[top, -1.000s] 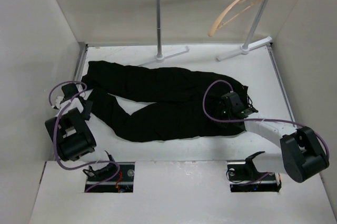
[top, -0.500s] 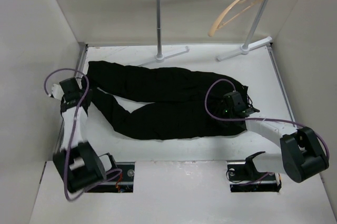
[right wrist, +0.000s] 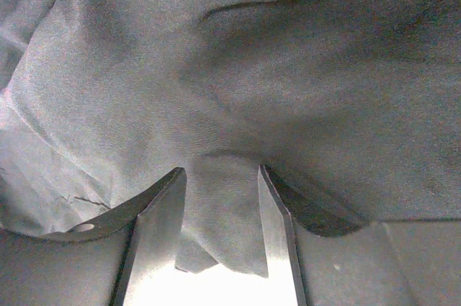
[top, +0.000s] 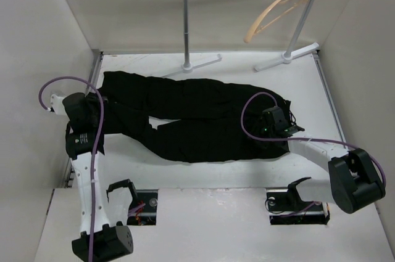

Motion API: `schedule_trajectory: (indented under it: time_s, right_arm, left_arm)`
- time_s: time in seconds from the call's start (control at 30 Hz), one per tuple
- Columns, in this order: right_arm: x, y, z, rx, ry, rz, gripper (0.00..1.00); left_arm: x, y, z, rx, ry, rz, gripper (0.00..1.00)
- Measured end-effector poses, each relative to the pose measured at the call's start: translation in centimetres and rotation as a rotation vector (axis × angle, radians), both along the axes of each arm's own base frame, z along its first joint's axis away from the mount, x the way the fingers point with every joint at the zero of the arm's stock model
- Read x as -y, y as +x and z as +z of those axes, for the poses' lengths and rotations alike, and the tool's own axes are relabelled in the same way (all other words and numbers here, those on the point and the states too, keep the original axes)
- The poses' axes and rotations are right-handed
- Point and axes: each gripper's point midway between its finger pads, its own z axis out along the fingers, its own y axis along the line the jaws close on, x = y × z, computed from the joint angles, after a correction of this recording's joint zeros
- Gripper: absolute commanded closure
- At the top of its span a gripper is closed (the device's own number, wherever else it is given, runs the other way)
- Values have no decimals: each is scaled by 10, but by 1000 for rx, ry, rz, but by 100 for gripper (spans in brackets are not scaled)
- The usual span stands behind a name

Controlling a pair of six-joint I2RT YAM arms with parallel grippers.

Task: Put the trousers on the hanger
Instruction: Flatten out the trousers at the center of the board.

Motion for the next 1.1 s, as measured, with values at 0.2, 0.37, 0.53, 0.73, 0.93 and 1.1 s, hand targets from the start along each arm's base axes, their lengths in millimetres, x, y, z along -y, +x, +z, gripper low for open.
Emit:
schedule_trajectory:
  time_s: [0.2, 0.37, 0.53, 0.73, 0.93, 1.1]
  right_arm:
    - [1, 2, 1, 4, 3, -6, 42]
    - [5, 4, 6, 20, 8, -21, 42]
    - [18, 3, 20, 63, 35, -81, 41]
    - [44, 8, 56, 171, 76, -189, 40]
    - [56, 7, 53, 162, 65, -223, 37]
    - [55, -2, 40, 124, 59, -210, 50]
  left_arm:
    - [6, 2, -5, -76, -32, -18, 99]
    - [-6, -4, 45, -16, 55, 32, 99]
    - [-54, -48, -1, -159, 118, 278, 99]
    - [-71, -129, -153, -611, 80, 449, 91]
    - [-70, -164, -187, -796, 65, 485, 49]
    - [-96, -128, -124, -644, 160, 513, 45]
